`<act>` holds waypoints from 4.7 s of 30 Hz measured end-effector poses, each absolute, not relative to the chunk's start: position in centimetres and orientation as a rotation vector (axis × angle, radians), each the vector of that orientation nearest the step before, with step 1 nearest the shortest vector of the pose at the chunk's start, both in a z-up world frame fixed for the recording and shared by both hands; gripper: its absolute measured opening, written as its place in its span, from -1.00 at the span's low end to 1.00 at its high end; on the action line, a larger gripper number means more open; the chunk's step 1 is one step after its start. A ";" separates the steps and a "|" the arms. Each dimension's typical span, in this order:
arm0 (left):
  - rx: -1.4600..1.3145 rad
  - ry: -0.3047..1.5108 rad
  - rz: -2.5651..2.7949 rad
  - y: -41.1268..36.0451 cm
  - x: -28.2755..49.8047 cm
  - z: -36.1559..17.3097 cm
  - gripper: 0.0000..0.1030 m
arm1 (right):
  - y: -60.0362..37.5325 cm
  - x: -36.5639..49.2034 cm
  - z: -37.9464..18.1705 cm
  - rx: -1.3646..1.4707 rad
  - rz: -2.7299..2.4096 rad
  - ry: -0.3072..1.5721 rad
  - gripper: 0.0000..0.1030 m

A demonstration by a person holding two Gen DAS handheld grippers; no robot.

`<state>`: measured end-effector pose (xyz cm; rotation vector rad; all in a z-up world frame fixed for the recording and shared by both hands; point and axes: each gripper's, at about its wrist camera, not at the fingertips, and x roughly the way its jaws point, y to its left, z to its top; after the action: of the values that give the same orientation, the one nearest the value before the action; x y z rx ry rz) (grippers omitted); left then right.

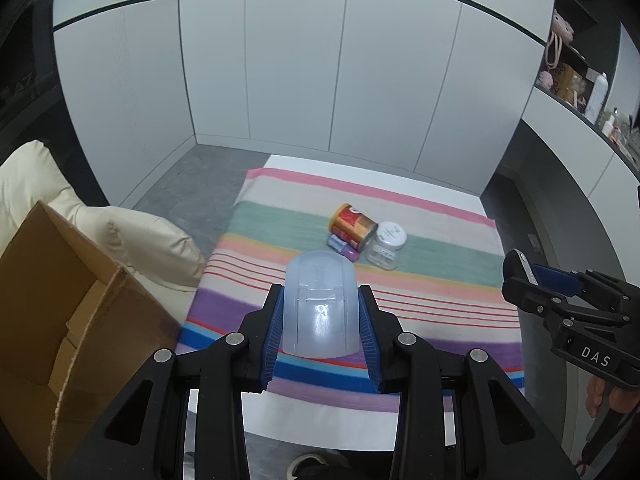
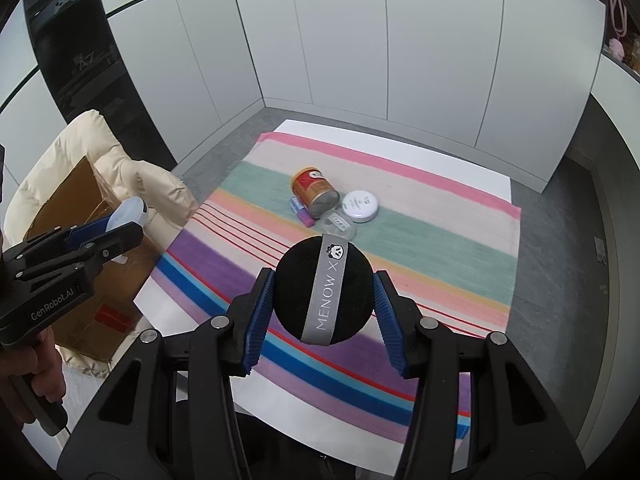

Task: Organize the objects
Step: 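Lift and carry the translucent cup and black puff with both tools toward the cardboard box, then drop the translucent cup from the left tool while the right tool drops the black puff, then move both open tools back over the striped table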

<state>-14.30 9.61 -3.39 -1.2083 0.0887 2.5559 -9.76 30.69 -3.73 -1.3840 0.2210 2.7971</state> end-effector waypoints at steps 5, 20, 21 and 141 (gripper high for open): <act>-1.214 0.071 2.582 8.0 -14.6 -3.3 -0.30 | 29.4 -10.5 -3.8 -1.396 2.813 0.204 0.00; -1.231 0.042 2.663 3.4 -15.0 -3.3 -0.30 | 24.7 -12.6 -3.6 -1.417 2.887 0.150 0.00; -1.233 0.037 2.669 3.0 -15.0 -3.3 -0.30 | 24.4 -12.8 -3.5 -1.418 2.893 0.147 0.00; -1.300 -0.109 3.196 -23.9 -7.2 -2.3 1.00 | -5.0 -16.6 -2.2 -1.483 3.257 -0.234 1.00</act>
<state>-7.22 -23.85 -2.29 -1.2996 -0.1089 3.1959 -16.63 -4.99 -2.21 -1.4831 -0.2336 3.2568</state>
